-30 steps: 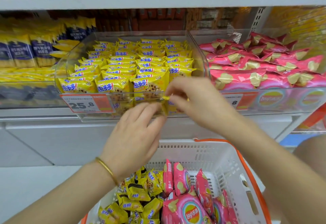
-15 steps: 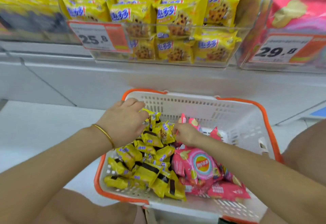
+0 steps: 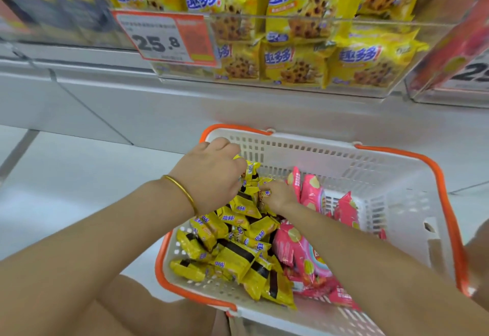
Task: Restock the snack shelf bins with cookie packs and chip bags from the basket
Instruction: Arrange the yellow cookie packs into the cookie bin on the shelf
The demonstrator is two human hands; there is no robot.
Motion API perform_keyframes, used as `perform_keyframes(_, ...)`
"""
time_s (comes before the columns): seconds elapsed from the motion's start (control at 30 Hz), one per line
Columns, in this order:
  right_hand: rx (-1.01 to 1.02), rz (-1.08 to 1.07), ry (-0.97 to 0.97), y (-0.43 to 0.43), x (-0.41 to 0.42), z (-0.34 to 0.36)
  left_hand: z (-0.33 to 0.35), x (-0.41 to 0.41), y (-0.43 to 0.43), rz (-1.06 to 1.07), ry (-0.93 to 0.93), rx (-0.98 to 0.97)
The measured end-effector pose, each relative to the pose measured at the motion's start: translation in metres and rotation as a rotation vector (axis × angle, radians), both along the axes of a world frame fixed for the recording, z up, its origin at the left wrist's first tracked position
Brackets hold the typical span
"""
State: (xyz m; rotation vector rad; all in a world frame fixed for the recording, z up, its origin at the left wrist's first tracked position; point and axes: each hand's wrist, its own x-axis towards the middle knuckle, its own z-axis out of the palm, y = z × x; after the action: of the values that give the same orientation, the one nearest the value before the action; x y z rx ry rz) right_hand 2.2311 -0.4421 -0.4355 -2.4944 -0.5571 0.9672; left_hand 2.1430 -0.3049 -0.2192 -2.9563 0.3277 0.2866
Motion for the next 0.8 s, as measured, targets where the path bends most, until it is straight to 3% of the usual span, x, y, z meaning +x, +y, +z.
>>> perform_keyframes(0.1,0.3,-0.241,-0.014,-0.016,0.003,0.03,0.004,0.009,-0.006,0.067,0.079,0.052)
perform_keyframes(0.2,0.549,-0.386,0.17,-0.031,0.011,0.073,0.007,0.016,-0.01,0.129,0.196,0.067)
perform_keyframes(0.27,0.667,-0.422,0.331,-0.039,0.013,0.102,0.01,0.022,-0.014,0.14,0.169,0.014)
perform_keyframes(0.33,0.717,-0.44,0.428,-0.045,0.013,0.132,0.016,0.03,-0.02,0.143,0.051,-0.093)
perform_keyframes(0.43,0.679,-0.357,0.381,-0.059,0.014,0.186,0.046,0.043,-0.034,-0.029,-0.328,-0.297)
perform_keyframes(0.5,0.663,-0.286,0.281,-0.073,0.016,0.232,0.068,0.051,-0.043,-0.113,-0.564,-0.316)
perform_keyframes(0.6,0.704,-0.254,-0.008,-0.095,0.014,0.308,0.098,0.062,-0.054,-0.166,-0.777,-0.324)
perform_keyframes(0.7,0.739,-0.324,-0.329,-0.104,0.021,0.366,0.107,0.075,-0.055,-0.111,-0.779,-0.24)
perform_keyframes(0.8,0.441,-0.327,-0.762,-0.089,0.039,0.398,0.104,0.088,-0.056,-0.016,-0.691,-0.171)
